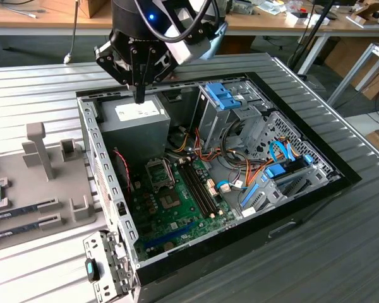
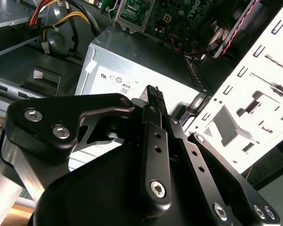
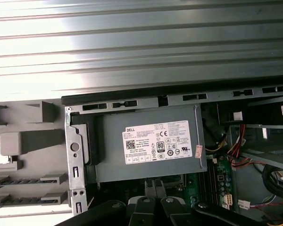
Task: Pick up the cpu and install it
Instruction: 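Reach for the cpu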
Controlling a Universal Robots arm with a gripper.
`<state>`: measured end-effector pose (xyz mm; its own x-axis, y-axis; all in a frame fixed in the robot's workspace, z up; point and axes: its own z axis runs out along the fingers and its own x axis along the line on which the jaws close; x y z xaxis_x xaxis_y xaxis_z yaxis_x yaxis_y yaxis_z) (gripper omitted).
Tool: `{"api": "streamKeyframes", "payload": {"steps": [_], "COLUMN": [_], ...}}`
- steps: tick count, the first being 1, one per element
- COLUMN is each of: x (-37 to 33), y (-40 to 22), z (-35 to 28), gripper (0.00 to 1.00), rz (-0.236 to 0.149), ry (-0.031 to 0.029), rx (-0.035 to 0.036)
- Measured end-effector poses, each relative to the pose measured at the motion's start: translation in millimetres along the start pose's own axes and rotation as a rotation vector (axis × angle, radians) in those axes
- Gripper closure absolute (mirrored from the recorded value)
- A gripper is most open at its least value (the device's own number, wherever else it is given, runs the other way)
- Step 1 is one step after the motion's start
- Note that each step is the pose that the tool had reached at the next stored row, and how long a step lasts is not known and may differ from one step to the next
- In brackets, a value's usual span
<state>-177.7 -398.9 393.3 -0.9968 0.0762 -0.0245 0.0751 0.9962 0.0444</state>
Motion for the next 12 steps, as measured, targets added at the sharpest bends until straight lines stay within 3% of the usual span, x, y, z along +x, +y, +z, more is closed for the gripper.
{"api": "streamKeyframes", "payload": {"steps": [12], "x": [8.3], "y": [-0.6], "z": [-0.2], "gripper": [0.89], "rz": [0.000], "ry": [0.0000], "rx": [0.0000]}}
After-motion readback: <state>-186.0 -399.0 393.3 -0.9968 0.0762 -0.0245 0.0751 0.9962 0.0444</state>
